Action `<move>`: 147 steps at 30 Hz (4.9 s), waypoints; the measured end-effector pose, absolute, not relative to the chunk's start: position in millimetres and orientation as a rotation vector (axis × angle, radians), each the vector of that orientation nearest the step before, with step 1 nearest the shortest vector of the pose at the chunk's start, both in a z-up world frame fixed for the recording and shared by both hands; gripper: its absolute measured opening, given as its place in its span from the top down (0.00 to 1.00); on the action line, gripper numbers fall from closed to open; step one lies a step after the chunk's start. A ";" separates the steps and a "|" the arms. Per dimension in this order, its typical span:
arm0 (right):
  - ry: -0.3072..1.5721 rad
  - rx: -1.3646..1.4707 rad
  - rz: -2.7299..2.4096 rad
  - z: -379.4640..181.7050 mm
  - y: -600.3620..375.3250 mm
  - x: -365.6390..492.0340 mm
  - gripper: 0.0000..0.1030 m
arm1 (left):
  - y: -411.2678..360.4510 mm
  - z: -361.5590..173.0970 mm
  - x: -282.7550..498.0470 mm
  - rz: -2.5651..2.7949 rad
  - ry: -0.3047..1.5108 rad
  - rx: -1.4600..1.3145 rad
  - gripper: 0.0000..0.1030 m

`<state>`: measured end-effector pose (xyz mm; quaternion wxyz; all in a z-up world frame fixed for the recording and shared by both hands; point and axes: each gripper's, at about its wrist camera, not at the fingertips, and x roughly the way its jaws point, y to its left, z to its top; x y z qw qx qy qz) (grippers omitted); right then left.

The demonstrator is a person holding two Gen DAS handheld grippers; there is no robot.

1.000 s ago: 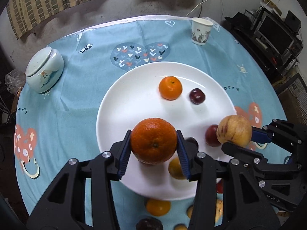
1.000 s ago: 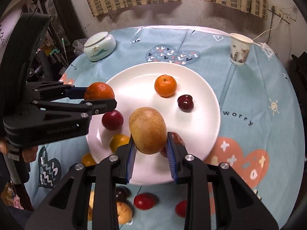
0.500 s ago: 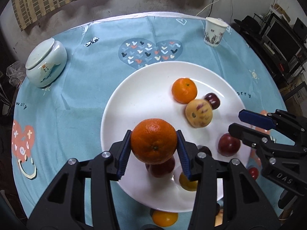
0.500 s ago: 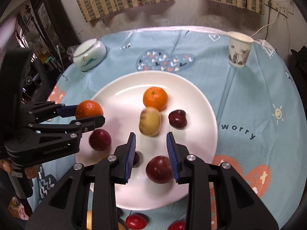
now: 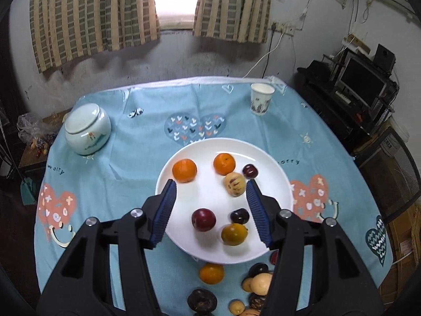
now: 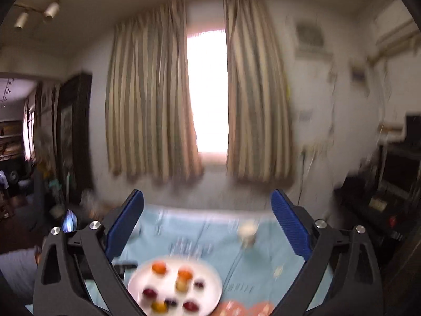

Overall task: Organize fruits
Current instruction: 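Raise both open tools away from the plate toward the fruit pile, then grasp a striped brown fruit with the left tool while the right tool grasps a dark plum, then carry the striped fruit and dark plum onto the plate and open both tools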

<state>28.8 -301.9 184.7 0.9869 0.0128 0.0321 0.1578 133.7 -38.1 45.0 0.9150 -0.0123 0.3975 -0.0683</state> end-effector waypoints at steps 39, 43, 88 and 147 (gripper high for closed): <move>1.333 0.278 0.577 -133.8 -205.3 34.7 0.66 | -2.8 -57.3 -35.3 -0.120 1.117 0.018 0.33; 1.343 0.327 0.597 -141.0 -195.8 40.7 0.75 | -24.9 -69.6 -35.7 -0.171 1.156 0.060 0.32; 1.209 0.246 0.540 -83.2 -258.9 -2.3 0.77 | -60.8 -65.4 -17.4 -0.321 1.136 -0.036 0.67; 1.057 0.228 0.568 -39.0 -218.5 193.3 0.77 | -45.9 -33.8 173.6 -0.184 1.040 -0.037 0.66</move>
